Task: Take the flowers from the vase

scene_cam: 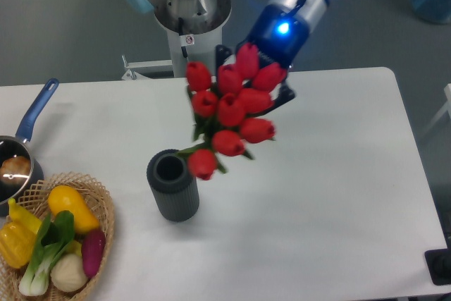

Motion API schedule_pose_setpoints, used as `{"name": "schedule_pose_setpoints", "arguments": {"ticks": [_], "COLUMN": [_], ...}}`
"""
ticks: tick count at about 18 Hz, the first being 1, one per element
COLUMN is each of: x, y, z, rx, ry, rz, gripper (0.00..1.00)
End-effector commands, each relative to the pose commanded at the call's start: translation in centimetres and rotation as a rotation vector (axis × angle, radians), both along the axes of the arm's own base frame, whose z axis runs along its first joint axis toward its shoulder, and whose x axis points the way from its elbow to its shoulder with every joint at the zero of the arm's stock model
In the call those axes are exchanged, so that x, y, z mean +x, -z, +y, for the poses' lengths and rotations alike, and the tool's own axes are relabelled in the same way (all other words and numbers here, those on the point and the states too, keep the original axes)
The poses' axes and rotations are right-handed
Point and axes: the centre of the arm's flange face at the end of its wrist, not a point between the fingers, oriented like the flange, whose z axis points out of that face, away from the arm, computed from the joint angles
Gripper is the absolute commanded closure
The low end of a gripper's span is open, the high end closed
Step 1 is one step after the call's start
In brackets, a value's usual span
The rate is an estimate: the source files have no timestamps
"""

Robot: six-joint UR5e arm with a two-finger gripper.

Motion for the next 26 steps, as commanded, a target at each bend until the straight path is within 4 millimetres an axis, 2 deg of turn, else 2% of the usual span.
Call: {"name": "schedule_pose_setpoints", "arguments": {"ticks": [6,8,11,15,16,17,18,20,23,26], "x": [-3.1,-4.4,-5.5,-6.4,-6.6,-6.8,-5.7,-6.0,-5.8,-6.3], "y": [2.4,4.3,5.9,7.8,8.5,10.3,12.4,14.5,14.1,13.9], "z": [-2.9,-3.4,-4.1,-4.8,-5.3,-5.4,-3.3,-0.8,2.8,3.3], "rx": [-0.101,-0.153,-0.275,-0.468,-0.544,-0.638,-0.808,-0.928,-1.048,-1.070], "ry": [-0.018,0.012,0.069,0.053,0.051,0.077,0.160,0.219,0.310,0.324], "rz": [0.188,0.275,0.442,0.484,0.491,0.499,0.546,0.546,0.545,0.527], "gripper": [1.00,0.99,0.98,0.95,0.95,0.93,0.93,0.93,0.93,0.93]}}
